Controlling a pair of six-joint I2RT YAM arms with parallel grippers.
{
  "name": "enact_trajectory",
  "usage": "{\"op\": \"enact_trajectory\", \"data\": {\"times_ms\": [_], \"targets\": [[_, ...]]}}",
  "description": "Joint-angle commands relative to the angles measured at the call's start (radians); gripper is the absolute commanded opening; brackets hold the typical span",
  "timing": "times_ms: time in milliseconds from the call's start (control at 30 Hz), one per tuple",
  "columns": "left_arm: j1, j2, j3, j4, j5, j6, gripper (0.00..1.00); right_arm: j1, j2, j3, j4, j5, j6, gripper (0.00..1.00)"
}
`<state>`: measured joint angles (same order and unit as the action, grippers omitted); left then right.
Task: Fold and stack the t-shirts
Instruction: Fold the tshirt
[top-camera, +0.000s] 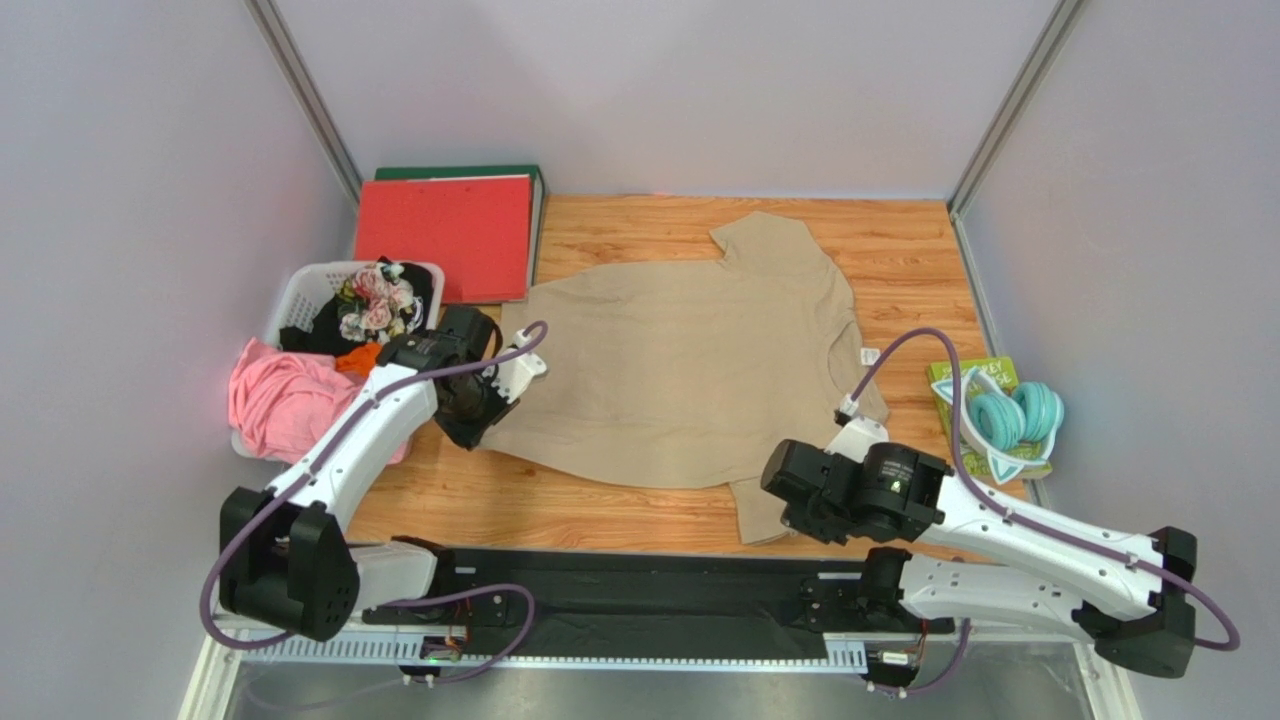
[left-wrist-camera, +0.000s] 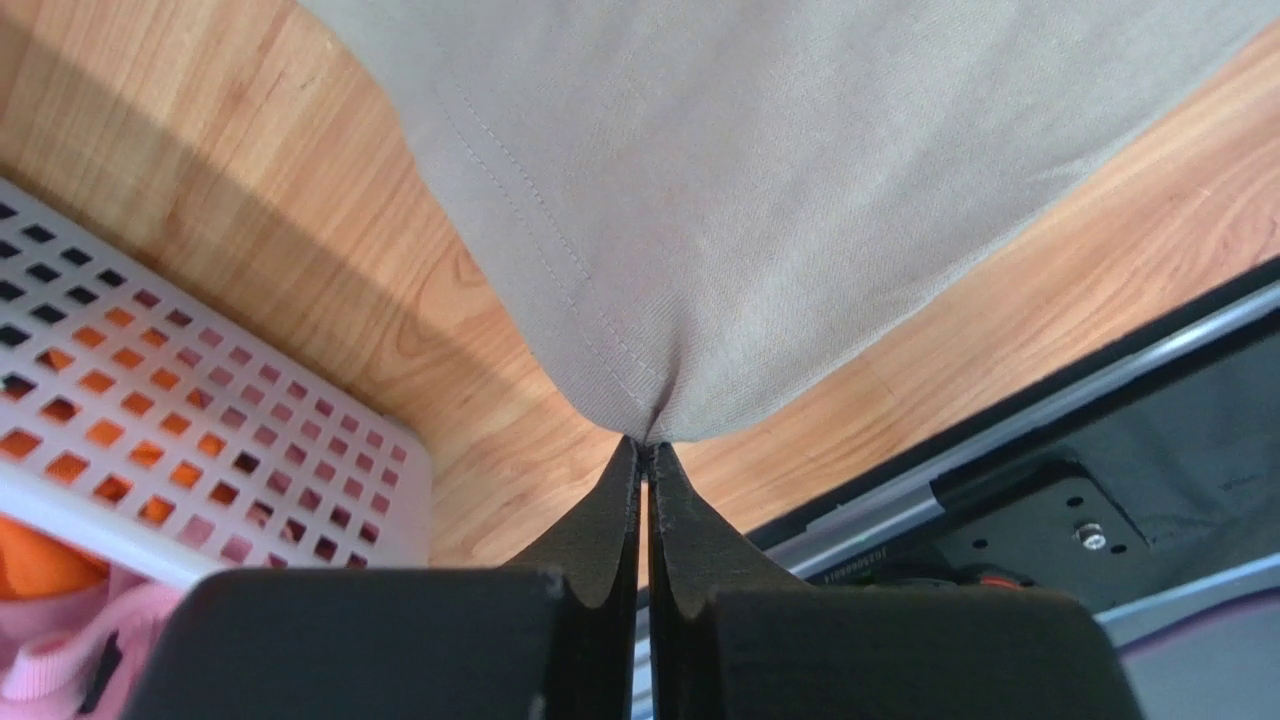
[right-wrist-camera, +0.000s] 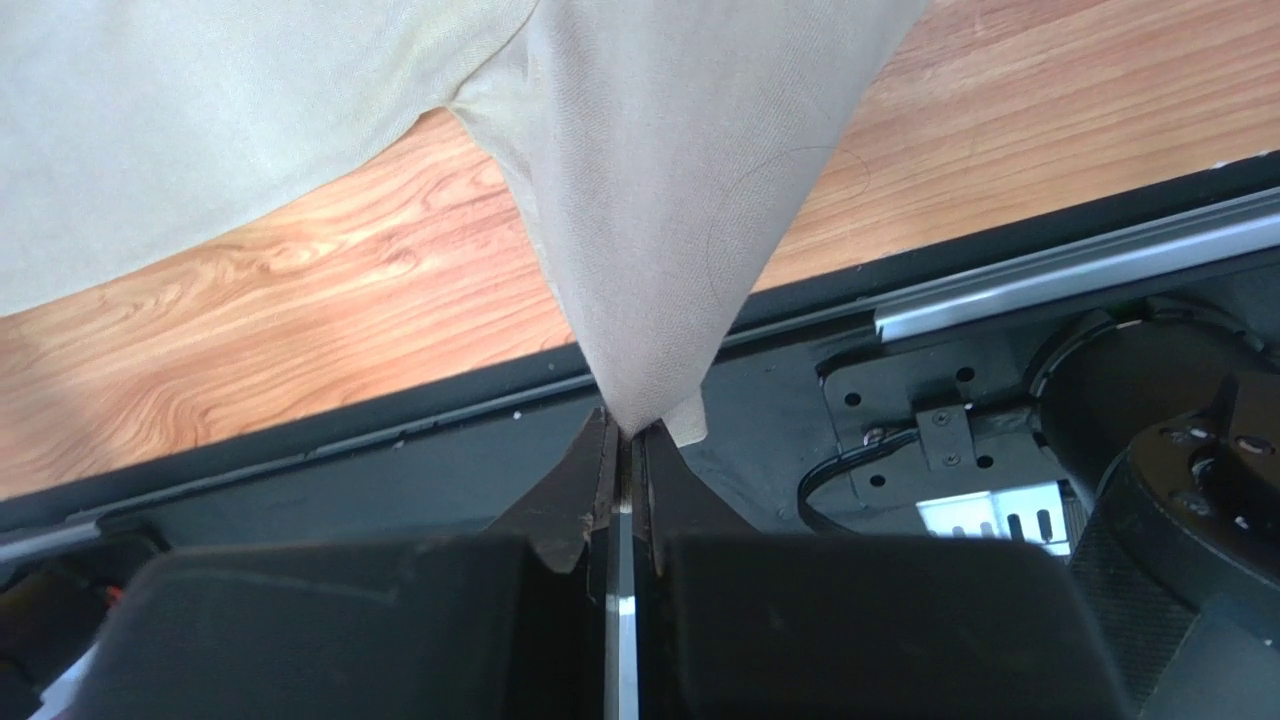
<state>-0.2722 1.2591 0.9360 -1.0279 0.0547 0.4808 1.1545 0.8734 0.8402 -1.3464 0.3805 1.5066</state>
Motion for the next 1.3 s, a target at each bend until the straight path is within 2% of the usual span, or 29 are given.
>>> {"op": "enact_trajectory", "data": {"times_ms": [0, 267, 500, 733, 1033, 1267], "targets": [[0.007, -0.062, -0.02, -0.08, -0.007, 0.031, 0.0, 0.027, -0.039, 0.071, -0.318, -0.028, 0.043, 0.0], [0.008, -0.15, -0.043, -0.132, -0.004, 0.045, 0.0, 0.086, -0.068, 0.091, -0.319, -0.071, 0.075, 0.0], [0.008, -0.178, 0.024, -0.15, 0.048, -0.013, 0.0, 0.097, 0.015, 0.232, -0.318, 0.136, 0.056, 0.0], [0.008, -0.155, 0.05, -0.13, 0.042, -0.022, 0.0, 0.08, 0.056, 0.287, -0.319, 0.222, 0.058, 0.0], [0.022, -0.072, 0.029, -0.026, 0.0, -0.011, 0.0, -0.094, -0.005, 0.293, -0.319, 0.291, -0.019, 0.0], [0.06, 0.06, 0.079, 0.061, -0.042, 0.015, 0.0, -0.249, 0.045, 0.306, -0.246, 0.344, -0.164, 0.0]]}}
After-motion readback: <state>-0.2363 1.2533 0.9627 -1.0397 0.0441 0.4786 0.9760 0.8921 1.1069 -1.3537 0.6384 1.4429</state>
